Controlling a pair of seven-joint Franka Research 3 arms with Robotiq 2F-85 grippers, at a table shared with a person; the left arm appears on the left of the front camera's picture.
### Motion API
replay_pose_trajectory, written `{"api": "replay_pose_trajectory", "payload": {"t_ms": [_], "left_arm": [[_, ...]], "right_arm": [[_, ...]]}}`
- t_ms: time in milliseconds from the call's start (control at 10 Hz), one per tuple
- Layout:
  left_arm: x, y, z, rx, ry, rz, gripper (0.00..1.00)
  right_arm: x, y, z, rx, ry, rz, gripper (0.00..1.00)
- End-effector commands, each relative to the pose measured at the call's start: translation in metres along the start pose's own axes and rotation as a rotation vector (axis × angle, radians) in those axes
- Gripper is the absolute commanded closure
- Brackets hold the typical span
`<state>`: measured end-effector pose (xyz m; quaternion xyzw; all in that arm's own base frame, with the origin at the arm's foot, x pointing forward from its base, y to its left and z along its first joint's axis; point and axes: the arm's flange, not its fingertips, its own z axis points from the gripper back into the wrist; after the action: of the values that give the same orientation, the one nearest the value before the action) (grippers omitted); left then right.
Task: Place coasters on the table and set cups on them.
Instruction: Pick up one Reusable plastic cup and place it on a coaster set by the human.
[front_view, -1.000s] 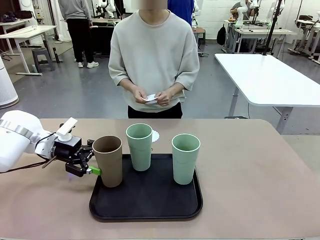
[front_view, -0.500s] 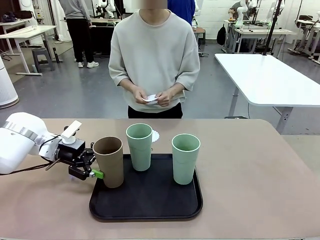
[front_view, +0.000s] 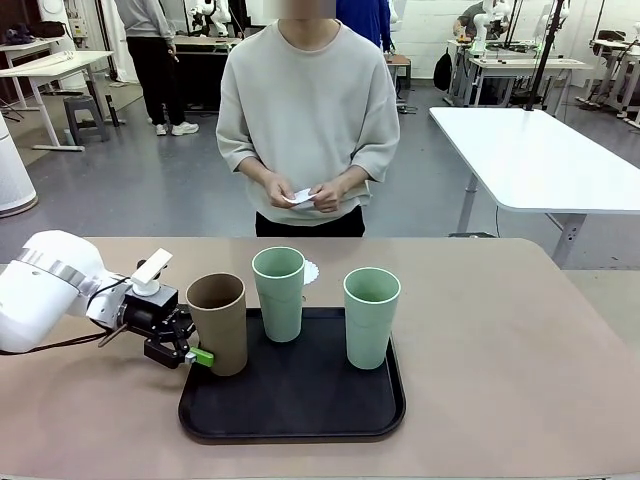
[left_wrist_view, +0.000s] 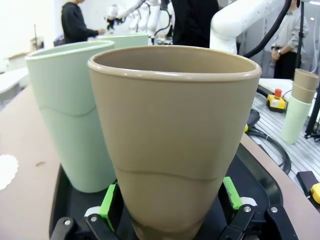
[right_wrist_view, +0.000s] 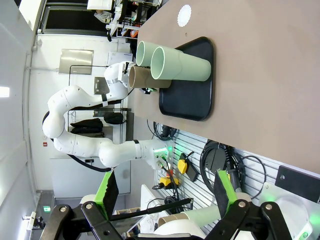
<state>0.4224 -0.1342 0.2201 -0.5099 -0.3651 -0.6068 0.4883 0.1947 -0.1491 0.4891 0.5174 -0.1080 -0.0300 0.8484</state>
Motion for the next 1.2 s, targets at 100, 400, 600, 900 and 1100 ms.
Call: {"api": "replay_pose_trajectory", "payload": {"t_ms": [100,400,600,900,1100], "left_arm": [[-0.004,0.000,-0.013,-0.003,0.010,-0.022,0.00],[-0.004,-0.002,-0.021,-0.029,-0.016,-0.042,0.00],[-0.001,-0.001,-0.018,-0.027,-0.049,-0.047,0.59],[0.004,-0.002,-0.014,-0.024,-0.058,-0.047,1.00],[0.022,-0.012,-0.010,-0.010,-0.066,-0.048,1.00]], "right_arm": [[0.000,-0.001,0.000,0.008,0.002,-0.001,0.00],[0.000,-0.001,0.000,0.008,0.002,-0.001,0.00],[0.000,-0.001,0.000,0.008,0.002,-0.001,0.00],[0.000,-0.001,0.000,0.008,0.002,-0.001,0.00],[0.000,-0.001,0.000,0.008,0.002,-0.001,0.00]]}}
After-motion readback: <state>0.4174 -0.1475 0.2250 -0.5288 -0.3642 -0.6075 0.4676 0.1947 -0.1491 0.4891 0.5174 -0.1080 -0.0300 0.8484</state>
